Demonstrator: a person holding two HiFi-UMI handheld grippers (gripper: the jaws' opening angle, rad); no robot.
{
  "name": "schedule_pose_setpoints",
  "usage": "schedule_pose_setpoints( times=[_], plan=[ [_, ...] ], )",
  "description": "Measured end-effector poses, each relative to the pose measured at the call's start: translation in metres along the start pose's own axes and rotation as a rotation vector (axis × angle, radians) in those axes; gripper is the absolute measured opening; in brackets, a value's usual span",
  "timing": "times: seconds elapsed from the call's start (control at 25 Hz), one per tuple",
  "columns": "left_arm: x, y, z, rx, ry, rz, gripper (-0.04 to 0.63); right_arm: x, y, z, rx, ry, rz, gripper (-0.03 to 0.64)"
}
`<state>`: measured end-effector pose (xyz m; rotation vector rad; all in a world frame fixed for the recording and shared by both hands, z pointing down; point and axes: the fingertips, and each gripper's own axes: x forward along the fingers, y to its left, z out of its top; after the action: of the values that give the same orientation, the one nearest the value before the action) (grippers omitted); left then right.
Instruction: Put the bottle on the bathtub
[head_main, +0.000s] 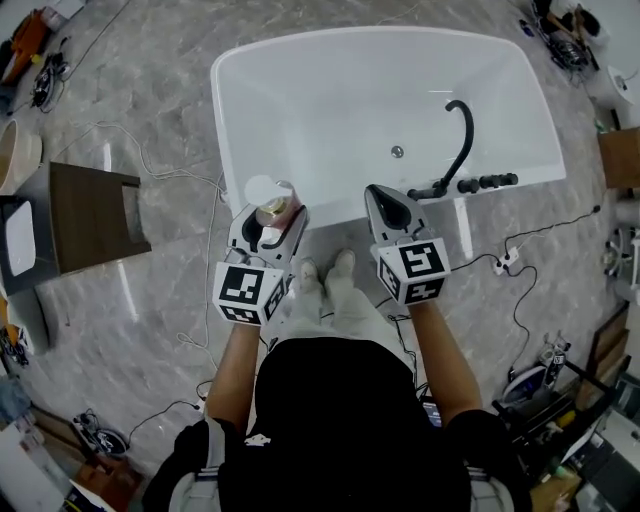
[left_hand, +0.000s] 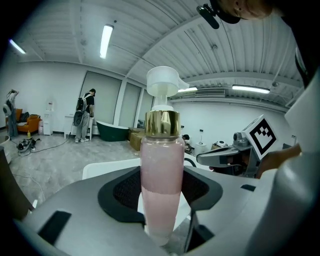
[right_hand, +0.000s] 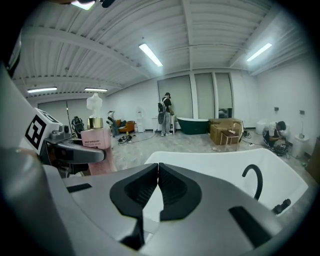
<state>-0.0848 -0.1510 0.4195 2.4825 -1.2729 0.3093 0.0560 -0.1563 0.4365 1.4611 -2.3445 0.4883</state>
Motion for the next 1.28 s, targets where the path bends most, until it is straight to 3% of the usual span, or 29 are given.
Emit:
schedule_pose_setpoints(
  times=[0.68,1.28],
  plan=[
    [0.060,0.014,-0.134,-0.030,0.162,-0.007,0.236,0.041,-0.021,-0.127,0.065,0.187,0.020,0.023],
    [0.110,0.013,-0.229,0.016,0.268,-0.032,0.236,0.068,-0.028,-0.207,0.117,0.278,0.043,0.023]
  ],
)
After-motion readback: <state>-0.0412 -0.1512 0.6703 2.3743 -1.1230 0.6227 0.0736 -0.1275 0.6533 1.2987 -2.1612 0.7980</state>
